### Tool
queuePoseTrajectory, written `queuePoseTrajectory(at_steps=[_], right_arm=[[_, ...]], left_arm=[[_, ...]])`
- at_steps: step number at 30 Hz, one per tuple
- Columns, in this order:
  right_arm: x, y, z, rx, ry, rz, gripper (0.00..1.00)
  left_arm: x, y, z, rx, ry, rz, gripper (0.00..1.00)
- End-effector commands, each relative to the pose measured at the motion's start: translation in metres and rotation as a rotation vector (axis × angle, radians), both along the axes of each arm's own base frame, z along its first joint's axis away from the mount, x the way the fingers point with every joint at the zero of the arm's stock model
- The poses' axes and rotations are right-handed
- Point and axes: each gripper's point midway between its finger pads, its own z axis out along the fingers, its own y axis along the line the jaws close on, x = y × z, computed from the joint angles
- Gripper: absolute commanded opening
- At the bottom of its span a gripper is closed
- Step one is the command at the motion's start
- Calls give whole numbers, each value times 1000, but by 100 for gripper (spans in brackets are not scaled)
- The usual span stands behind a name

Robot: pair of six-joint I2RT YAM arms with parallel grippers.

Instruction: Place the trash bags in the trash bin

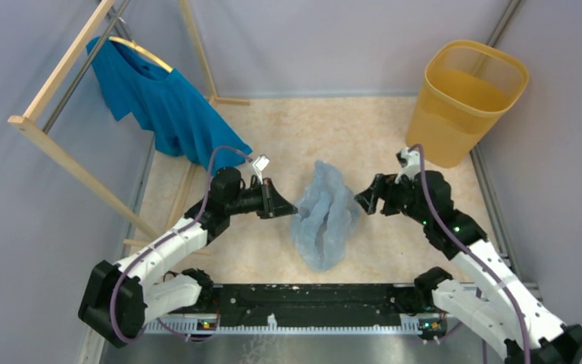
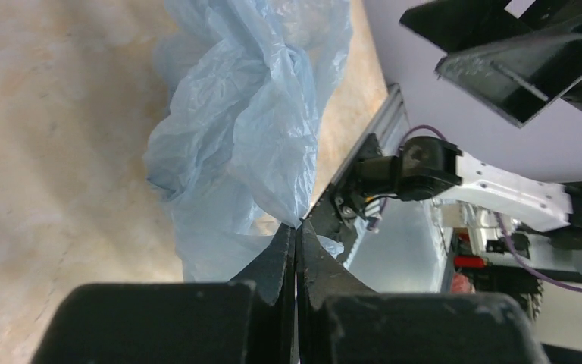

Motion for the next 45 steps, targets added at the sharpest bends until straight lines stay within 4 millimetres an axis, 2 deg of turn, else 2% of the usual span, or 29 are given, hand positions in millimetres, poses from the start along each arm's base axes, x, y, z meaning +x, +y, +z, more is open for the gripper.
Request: queuePoseTrajectory(at_steps=[1,5,9,16,22,26,29,33,38,40,42,45], right_arm=[[-14,39,-37,61,179,209,77],[-22,64,-41,195,204,303,74],[-22,76,-53,250,219,347,75],[-8,69,-82,239,281,246,74],[-4,63,-99,411,346,215,73],[14,49,-110,470,400,103,73],[31,46,-110,484,397,52,72],[55,46,-123,528,466,-57,69],[70,70,-144,607,638,-65,58],[69,86,-157,600,696,-60,58],[62,104,-162,603,716,-35,58],[63,109,-173,597,715,-60,55]], left_arm=[[8,18,-18,81,-23,100,0],[15,37,-38,180,7,209,0],[18,47,-49,227,13,257,0],[17,60,-65,288,26,309,0],[13,71,-77,323,40,338,0],[9,69,-80,314,50,324,0],[9,67,-77,301,47,317,0],[8,65,-75,290,49,309,0],[6,63,-77,282,61,298,0],[6,62,-77,279,65,294,0],[6,62,-76,274,64,292,0],[8,61,-76,272,61,295,0]])
